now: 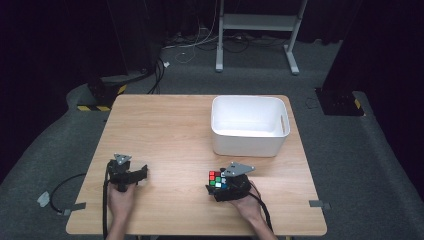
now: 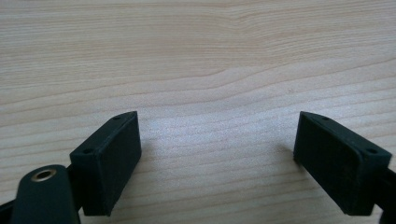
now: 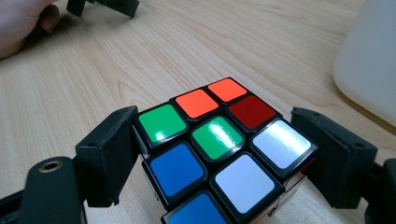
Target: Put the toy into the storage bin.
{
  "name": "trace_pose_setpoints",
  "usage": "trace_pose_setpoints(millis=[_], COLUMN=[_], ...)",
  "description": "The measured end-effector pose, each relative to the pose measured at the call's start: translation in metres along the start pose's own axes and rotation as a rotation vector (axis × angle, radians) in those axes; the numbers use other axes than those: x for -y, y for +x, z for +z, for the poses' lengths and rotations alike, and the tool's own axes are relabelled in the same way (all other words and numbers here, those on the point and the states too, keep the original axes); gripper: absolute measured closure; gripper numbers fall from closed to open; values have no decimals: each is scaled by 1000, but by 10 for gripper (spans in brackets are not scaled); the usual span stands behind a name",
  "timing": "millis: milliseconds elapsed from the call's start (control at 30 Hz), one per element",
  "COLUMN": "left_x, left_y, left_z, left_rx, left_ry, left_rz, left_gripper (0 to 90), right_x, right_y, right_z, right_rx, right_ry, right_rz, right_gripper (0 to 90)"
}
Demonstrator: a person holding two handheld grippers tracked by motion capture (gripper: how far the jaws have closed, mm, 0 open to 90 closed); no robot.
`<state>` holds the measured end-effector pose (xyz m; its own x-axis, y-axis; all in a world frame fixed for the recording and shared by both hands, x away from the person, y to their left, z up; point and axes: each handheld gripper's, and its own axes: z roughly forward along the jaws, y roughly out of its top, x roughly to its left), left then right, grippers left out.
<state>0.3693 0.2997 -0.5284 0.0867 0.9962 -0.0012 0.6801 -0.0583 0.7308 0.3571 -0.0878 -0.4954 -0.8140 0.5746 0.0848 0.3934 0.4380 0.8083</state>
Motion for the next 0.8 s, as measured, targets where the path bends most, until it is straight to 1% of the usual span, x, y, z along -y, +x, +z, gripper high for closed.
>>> trace_pose_setpoints(millis=[33, 133, 367, 533, 600, 733, 800], left_x=[0, 0, 0, 0, 0, 0, 0], left_y=[0, 0, 0, 0, 0, 0, 0], left_z=[0, 0, 0, 0, 0, 0, 0], left_rx=[0, 0, 0, 0, 0, 0, 0], left_ry=[0, 0, 0, 0, 0, 0, 0], left_rz=[0, 0, 0, 0, 0, -1, 0], left_gripper=[151, 151, 151, 151, 152, 151, 152], right_x=[-1, -3, -6, -9, -9, -11, -12], right_y=[-1, -3, -10, -13, -15, -17, -20], right_z=[-1, -5, -13, -18, -21, -24, -28], right_rx=[-4, 8, 15, 24, 24, 26, 26], right_ry=[0, -5, -16, -27, -33, -44, -53], right_rz=[2, 2, 15, 13, 22, 23, 34], right_gripper=[183, 184, 186, 186, 187, 187, 188])
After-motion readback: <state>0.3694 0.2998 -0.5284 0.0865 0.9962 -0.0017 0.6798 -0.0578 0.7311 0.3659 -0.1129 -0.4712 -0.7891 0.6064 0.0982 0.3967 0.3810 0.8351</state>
